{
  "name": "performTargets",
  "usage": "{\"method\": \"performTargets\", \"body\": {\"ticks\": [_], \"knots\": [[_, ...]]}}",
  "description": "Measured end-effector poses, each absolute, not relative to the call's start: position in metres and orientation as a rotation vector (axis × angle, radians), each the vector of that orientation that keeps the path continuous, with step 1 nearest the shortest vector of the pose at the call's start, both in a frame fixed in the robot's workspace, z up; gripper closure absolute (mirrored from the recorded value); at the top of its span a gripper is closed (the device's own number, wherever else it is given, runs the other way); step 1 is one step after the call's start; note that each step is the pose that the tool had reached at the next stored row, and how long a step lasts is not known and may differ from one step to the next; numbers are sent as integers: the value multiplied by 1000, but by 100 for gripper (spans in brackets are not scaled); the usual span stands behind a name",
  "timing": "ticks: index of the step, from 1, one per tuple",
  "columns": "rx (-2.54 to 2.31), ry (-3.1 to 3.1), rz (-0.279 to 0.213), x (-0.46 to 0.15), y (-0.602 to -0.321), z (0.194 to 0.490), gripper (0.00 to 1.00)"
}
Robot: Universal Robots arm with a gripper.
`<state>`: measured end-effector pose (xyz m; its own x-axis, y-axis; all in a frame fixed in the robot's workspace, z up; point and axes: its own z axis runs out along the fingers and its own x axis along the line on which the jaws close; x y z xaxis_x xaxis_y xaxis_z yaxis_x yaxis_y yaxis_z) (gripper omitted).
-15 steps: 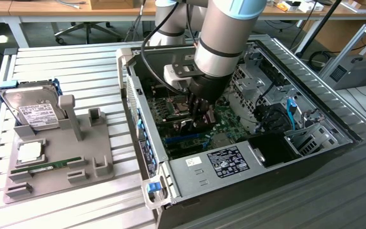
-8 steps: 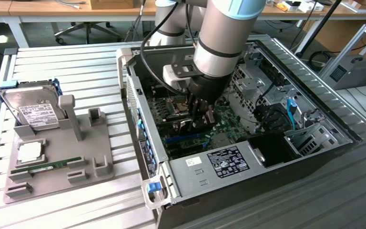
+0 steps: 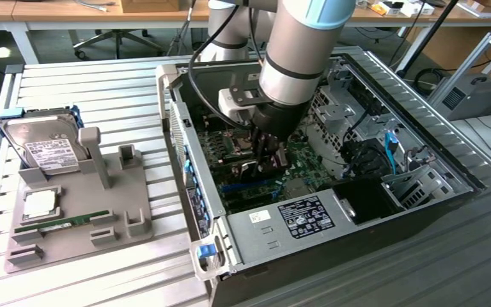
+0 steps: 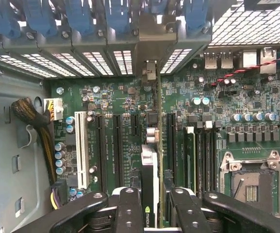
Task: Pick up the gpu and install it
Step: 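Insert the gpu into the slot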
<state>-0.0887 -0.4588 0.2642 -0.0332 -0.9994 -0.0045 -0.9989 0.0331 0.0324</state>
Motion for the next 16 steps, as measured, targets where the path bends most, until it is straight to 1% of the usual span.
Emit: {"method": "performTargets", "body": {"ticks": [16], "knots": [[2170,-2244,-41,-91,-459,261,73]]}}
